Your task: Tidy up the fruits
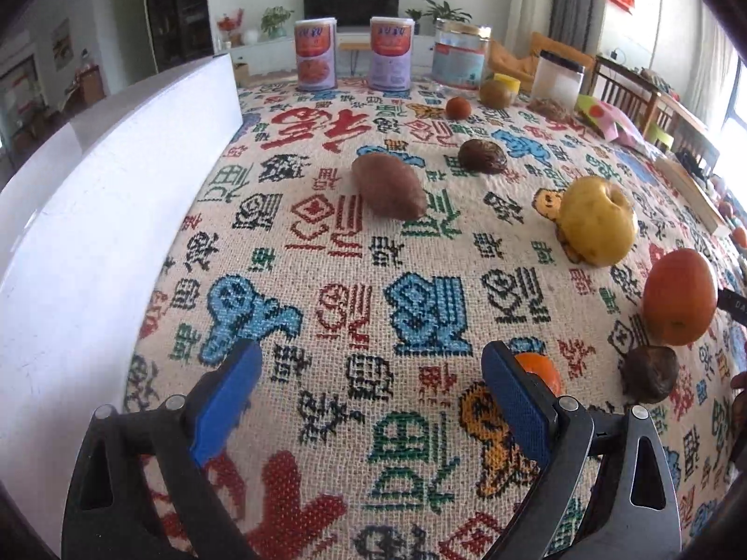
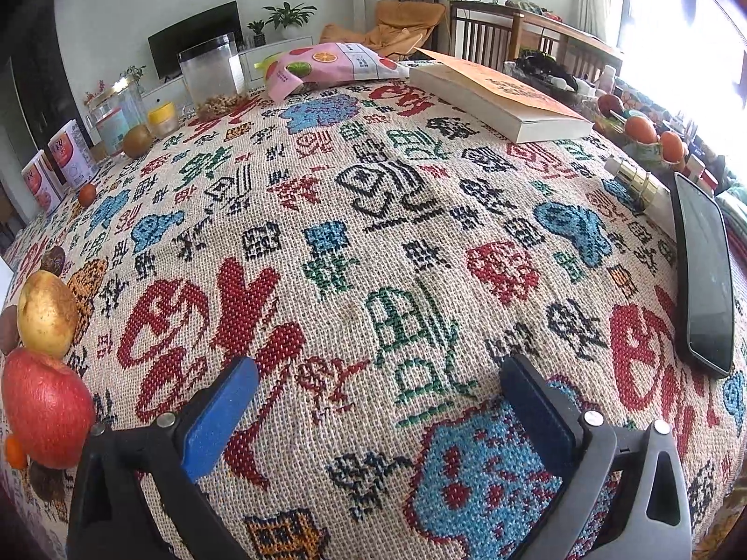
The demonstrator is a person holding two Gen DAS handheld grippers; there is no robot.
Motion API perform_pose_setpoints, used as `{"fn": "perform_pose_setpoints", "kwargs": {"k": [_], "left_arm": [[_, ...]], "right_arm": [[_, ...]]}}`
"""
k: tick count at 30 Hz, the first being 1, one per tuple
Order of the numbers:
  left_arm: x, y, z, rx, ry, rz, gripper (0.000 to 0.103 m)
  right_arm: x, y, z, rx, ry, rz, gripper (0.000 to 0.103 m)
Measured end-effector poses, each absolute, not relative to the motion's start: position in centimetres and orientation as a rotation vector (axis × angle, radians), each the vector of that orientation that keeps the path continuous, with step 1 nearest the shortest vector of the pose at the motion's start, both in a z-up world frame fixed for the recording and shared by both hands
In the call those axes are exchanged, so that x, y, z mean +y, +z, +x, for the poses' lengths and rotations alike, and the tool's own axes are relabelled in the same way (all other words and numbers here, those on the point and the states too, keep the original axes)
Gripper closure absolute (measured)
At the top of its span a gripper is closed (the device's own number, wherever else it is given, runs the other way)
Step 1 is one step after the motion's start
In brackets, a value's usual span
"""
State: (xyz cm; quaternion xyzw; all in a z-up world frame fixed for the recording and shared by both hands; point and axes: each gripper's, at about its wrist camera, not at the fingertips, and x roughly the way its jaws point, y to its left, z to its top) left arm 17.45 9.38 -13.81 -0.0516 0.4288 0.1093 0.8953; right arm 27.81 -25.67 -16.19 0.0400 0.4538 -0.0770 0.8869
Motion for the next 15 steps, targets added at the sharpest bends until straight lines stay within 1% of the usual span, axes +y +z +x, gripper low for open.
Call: {"fn": "perform_pose_setpoints", "kwargs": {"k": [2,4,5,15], "left_arm": [[10.0,-14.7,18.5,0.927,0.258,-0.099,0.006],[10.6,-14.8,19.1,0.926,0.261,-0.132,0.005],[10.8,-14.9,19.2,0.929,0.265,-0.137,0.002],[10.7,-15.1,19.3,0.928,0.264,-0.133,0.001]], "right_arm": [[-25.7,-16.3,29.3,0.954,-0.163,0.051,0.000],[-25.7,-16.7,30.4,0.958,-0.158,0.054,0.000],[-25.5,-16.7,30.3,0.956,-0.159,0.052,0.000],[-25.5,-16.7,30.3,0.956,-0.159,0.053,0.000]]}}
